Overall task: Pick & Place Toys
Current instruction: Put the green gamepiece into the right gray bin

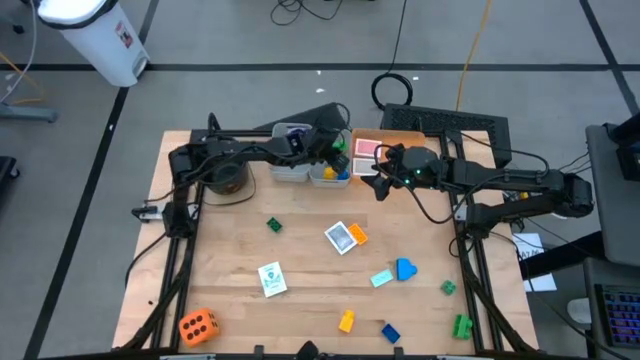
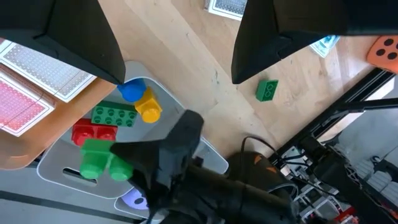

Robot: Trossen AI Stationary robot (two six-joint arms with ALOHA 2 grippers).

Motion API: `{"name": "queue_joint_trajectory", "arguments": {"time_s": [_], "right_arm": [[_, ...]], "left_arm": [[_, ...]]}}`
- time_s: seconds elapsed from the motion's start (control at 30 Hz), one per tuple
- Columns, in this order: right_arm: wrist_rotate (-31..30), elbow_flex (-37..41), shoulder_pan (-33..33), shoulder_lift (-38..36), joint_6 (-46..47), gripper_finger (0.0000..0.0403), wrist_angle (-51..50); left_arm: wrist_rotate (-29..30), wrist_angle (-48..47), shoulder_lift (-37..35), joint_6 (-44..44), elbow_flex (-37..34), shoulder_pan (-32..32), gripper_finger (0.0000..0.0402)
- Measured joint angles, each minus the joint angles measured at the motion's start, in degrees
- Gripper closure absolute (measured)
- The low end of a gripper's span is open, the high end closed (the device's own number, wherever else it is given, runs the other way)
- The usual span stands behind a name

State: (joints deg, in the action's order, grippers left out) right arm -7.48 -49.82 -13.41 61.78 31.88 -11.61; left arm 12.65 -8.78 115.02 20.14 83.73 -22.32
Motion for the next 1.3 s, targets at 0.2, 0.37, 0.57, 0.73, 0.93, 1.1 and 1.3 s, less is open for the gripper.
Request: {"name": "queue_joint_trajectory", "arguments": {"time_s": [0.2,0.37,0.57,0.73,0.93,1.1,1.3], "right_arm": [[0.0,0.0,0.0,0.0,-0.1,0.0119,-0.8],[0.0,0.0,0.0,0.0,-1.9,0.0119,-0.8],[-0.1,0.0,0.0,0.0,-2.8,0.0119,-1.0],[-0.2,0.0,0.0,0.0,-4.1,0.0119,-1.0],[-0.2,0.0,0.0,0.0,-4.3,0.0119,-1.1],[-0.2,0.0,0.0,0.0,-4.1,0.0119,-1.1],[-0.2,0.0,0.0,0.0,-4.1,0.0119,-1.1]], "left_arm": [[0.3,-2.9,3.7,-0.1,4.7,-1.0,0.0257],[-2.2,-5.1,5.2,-0.1,5.8,-1.2,0.0264],[-2.2,-4.9,5.0,-0.8,5.8,-1.2,0.0252],[-3.7,-6.1,5.0,-0.9,5.8,-1.2,0.0255],[-4.4,-6.2,5.0,-2.0,5.8,-1.2,0.0245],[-5.4,-6.4,5.0,-2.0,5.8,-1.2,0.0229],[-7.8,-6.4,5.0,-1.8,5.8,-1.2,0.0226]]}}
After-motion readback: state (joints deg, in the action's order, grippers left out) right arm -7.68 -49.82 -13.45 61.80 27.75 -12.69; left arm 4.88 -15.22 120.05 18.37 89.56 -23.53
